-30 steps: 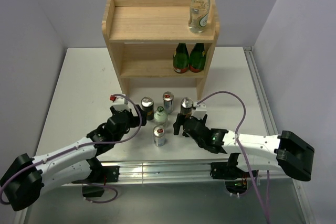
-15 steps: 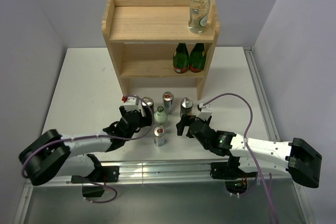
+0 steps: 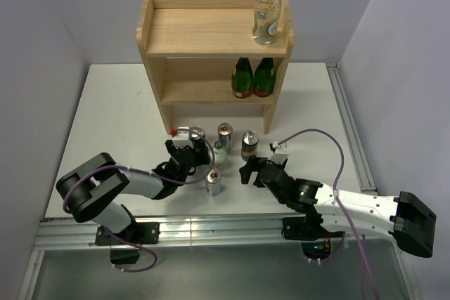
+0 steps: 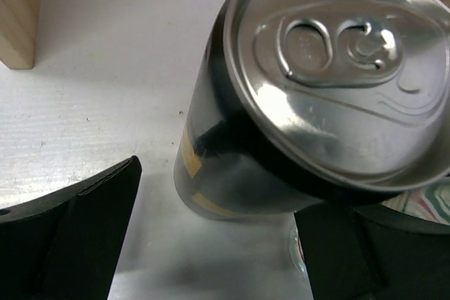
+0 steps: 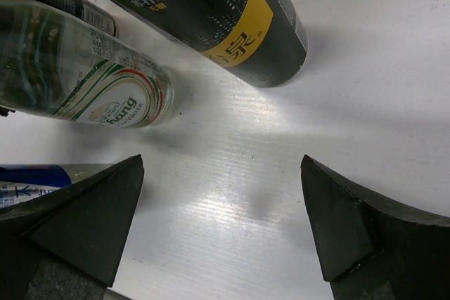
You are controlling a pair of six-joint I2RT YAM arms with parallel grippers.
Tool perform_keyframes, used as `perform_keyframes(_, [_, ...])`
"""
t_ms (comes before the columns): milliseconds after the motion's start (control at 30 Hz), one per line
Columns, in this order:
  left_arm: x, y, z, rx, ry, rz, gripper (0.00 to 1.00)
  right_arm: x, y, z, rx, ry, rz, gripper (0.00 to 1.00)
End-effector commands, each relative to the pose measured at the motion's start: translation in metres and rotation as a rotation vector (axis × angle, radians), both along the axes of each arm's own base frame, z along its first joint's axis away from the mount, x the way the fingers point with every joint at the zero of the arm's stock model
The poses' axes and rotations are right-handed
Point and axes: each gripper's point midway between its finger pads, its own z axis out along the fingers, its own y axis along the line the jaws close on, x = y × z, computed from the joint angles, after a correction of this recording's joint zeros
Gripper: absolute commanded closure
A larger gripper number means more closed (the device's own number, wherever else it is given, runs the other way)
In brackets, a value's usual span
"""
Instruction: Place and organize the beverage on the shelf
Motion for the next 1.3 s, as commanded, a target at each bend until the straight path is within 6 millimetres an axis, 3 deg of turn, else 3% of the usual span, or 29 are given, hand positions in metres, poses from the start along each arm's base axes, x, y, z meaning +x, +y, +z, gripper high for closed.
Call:
perform_keyframes(0, [0.019, -0.011, 0.025, -0.054, -0.100, 0.041, 0.08, 0.002, -0.002, 0.003, 0.026, -0.011, -0.019, 0.00])
perform_keyframes(133, [0.027, -0.013, 0.027, -0.044, -0.127, 0.054, 0.12, 0.002, -0.001, 0.004, 0.028, -0.012, -0.012, 0.00])
perform_keyframes(233, [0.035, -0.016, 0.028, -0.030, -0.143, 0.076, 0.25, 0.001, 0.000, 0.003, 0.030, -0.010, -0.006, 0.00])
perform_keyframes(300, [0.038, -0.017, 0.023, -0.008, -0.140, 0.078, 0.41, 0.001, -0.001, 0.002, 0.029, -0.009, -0.008, 0.00])
perform_keyframes(367, [0.039, -0.021, 0.022, 0.007, -0.145, 0.057, 0.65, 0.000, 0.000, 0.003, 0.031, -0.009, -0.005, 0.00])
perform_keyframes(400, [0.039, -0.022, 0.023, 0.004, -0.143, 0.060, 0.95, 0.001, -0.001, 0.003, 0.030, -0.010, -0.008, 0.00])
perform_keyframes(433, [0.039, -0.021, 0.026, -0.012, -0.138, 0.065, 1.00, 0.000, -0.001, 0.002, 0.031, -0.008, -0.008, 0.00])
perform_keyframes(500, [0.033, -0.016, 0.023, 0.002, -0.118, 0.066, 1.00, 0.000, -0.002, 0.004, 0.034, -0.012, -0.008, 0.00])
perform_keyframes(567, [0.031, -0.010, 0.034, -0.023, -0.111, 0.104, 1.00, 0.001, -0.002, 0.005, 0.034, -0.014, -0.008, 0.00])
perform_keyframes(600, [0.026, -0.004, 0.027, 0.021, -0.060, 0.119, 1.00, 0.001, -0.002, 0.005, 0.033, -0.014, -0.008, 0.00])
perform_keyframes(667, [0.026, 0.000, 0.052, 0.016, -0.065, 0.151, 1.00, 0.001, -0.002, 0.007, 0.036, -0.018, -0.009, 0.00])
perform_keyframes(700, [0.021, 0.007, 0.051, 0.068, -0.034, 0.154, 1.00, 0.001, -0.002, 0.007, 0.038, -0.018, -0.008, 0.00])
perform_keyframes(867, [0.011, 0.022, 0.125, 0.055, -0.064, 0.175, 1.00, 0.002, 0.000, 0.011, 0.036, -0.024, -0.003, 0.00])
perform_keyframes(967, [0.009, 0.028, 0.184, 0.019, -0.113, 0.175, 1.00, 0.003, 0.001, 0.014, 0.034, -0.029, 0.000, 0.00])
perform_keyframes(1033, [0.008, 0.032, 0.213, 0.017, -0.147, 0.168, 1.00, 0.003, 0.002, 0.015, 0.035, -0.031, 0.001, 0.00])
perform_keyframes(1067, [0.008, 0.033, 0.237, 0.002, -0.171, 0.168, 1.00, 0.004, 0.002, 0.016, 0.033, -0.033, 0.001, 0.00])
perform_keyframes(1133, [0.009, 0.034, 0.265, 0.021, -0.205, 0.156, 1.00, 0.004, 0.002, 0.017, 0.032, -0.034, 0.004, 0.00])
perform_keyframes(1167, [0.009, 0.034, 0.292, -0.003, -0.239, 0.154, 1.00, 0.004, 0.002, 0.018, 0.033, -0.036, 0.002, 0.00])
perform_keyframes(1233, [0.011, 0.035, 0.314, 0.026, -0.273, 0.145, 1.00, 0.004, 0.002, 0.020, 0.036, -0.039, 0.002, 0.00])
perform_keyframes(1267, [0.011, 0.036, 0.338, 0.000, -0.307, 0.147, 1.00, 0.004, 0.002, 0.019, 0.031, -0.040, 0.002, 0.00])
